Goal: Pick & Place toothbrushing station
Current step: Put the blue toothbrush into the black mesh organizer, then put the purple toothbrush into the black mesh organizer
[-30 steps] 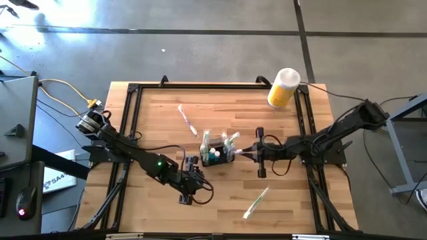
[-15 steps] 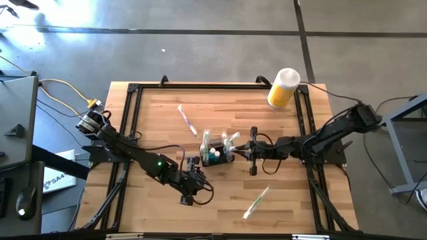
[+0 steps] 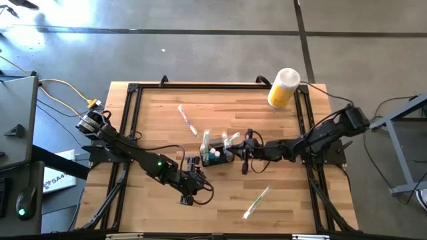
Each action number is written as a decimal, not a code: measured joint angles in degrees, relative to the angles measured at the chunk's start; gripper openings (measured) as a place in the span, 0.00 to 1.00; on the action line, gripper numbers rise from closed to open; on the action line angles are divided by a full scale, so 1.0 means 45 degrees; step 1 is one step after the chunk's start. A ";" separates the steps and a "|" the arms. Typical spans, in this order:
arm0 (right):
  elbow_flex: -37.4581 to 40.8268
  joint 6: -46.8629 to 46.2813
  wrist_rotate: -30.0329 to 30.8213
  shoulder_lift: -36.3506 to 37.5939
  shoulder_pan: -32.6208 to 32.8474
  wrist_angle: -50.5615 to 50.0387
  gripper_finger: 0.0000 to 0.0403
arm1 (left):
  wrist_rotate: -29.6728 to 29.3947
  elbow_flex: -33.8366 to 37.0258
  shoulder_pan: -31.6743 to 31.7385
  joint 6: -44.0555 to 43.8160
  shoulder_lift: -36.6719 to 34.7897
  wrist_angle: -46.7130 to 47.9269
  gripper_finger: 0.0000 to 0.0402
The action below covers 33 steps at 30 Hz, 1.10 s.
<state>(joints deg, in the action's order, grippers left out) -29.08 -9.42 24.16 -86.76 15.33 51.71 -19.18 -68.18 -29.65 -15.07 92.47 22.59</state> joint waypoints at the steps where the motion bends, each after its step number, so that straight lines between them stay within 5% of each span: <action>1: 0.0000 -0.0283 0.0001 -0.0151 0.0000 0.0010 0.01 | 0.0000 0.0000 0.0000 0.0000 0.0000 0.0000 0.45; 14: -0.0019 -0.0236 0.0315 0.0073 0.0005 -0.0892 0.04 | 0.0010 0.0000 0.0000 -0.0048 0.0000 0.0027 0.45; 25: -0.0015 -0.0965 0.0224 0.1217 0.0250 -0.2865 0.35 | 0.0048 0.0000 0.0000 -0.0104 0.0000 0.0138 0.45; 33: -0.0015 -0.0206 0.0269 0.1683 0.0754 -0.3141 0.52 | 0.0044 0.0000 0.0005 -0.2006 -0.0005 0.0359 0.45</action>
<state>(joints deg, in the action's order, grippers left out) -29.15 -10.34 25.37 -79.18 18.73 37.57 -18.98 -68.18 -29.63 -24.10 92.44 24.21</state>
